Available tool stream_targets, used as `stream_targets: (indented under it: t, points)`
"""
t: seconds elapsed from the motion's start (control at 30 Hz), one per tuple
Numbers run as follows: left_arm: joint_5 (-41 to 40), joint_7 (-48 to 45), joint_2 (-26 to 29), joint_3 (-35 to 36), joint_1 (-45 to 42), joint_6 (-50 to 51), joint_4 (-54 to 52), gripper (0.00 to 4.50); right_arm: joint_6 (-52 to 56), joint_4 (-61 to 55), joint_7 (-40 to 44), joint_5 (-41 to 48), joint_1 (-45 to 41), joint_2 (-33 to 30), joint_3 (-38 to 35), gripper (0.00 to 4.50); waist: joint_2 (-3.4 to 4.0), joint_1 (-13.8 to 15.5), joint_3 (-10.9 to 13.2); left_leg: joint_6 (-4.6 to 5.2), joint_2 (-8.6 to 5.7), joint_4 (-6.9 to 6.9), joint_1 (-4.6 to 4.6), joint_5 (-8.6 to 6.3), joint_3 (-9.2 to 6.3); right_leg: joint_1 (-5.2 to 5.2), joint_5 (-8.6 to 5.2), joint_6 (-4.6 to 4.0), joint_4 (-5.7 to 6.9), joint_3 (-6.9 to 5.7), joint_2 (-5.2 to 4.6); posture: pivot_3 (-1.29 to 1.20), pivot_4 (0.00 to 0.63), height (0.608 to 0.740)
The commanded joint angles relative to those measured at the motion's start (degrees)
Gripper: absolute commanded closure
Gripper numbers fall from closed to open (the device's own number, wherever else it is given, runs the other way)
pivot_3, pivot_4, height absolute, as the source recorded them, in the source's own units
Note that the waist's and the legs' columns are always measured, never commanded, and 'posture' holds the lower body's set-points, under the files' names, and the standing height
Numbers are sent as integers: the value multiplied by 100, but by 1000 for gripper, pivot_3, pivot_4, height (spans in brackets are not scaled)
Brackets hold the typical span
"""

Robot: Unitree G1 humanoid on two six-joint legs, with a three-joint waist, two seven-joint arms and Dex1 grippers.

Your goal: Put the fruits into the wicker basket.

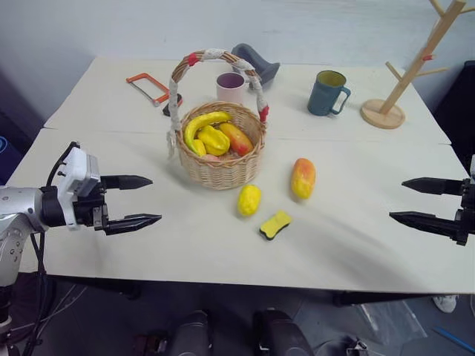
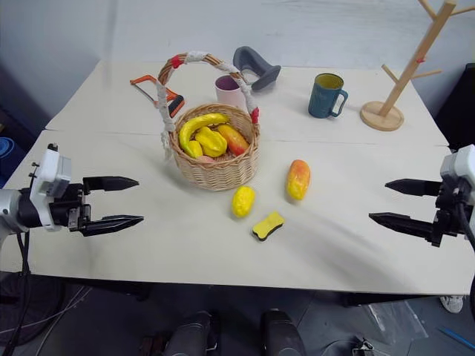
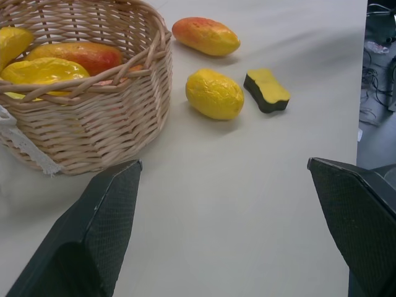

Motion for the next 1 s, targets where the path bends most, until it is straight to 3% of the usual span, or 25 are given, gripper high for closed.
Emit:
stream_targets:
  t: [0.03, 0.53, 0.73, 0.87, 1.0]
  points:
    - [-57, 19, -10, 91, 108, -53, -229, 0, 40, -179, -50, 46, -39, -18, -156, 25, 1, -1, 0, 0, 0, 0, 0, 0, 0, 0, 0, 0, 0, 0, 0, 0, 150, 740]
    - [65, 394, -110, -40, 27, -85, -190, 0, -148, -169, -260, -299, -258, -25, 69, 25, 0, 8, 0, -2, -1, 1, 0, 1, -1, 0, 0, 0, 1, -2, 0, 0, 150, 740]
    - [-241, 335, -186, -271, -258, 187, -415, 0, 51, -447, -432, -29, -920, 35, 602, 25, 1, 5, 0, -3, -1, 2, 1, 2, 0, 0, 0, 0, 5, -3, 0, 0, 150, 740]
    - [-255, 113, -343, -923, -750, 234, -687, 0, 152, -895, -345, 134, -1798, 235, 1667, 25, 1, 7, 1, -4, -1, 3, 1, 3, -2, 0, 0, 1, 8, -5, 0, 0, 150, 740]
    - [-129, -198, -456, -1562, -1302, 197, -749, 0, -663, -878, -73, -786, -2549, 630, 3095, 25, 1, 7, 1, -6, -1, 4, -2, 3, -4, -1, 0, 1, 9, -7, 3, 0, 150, 740]
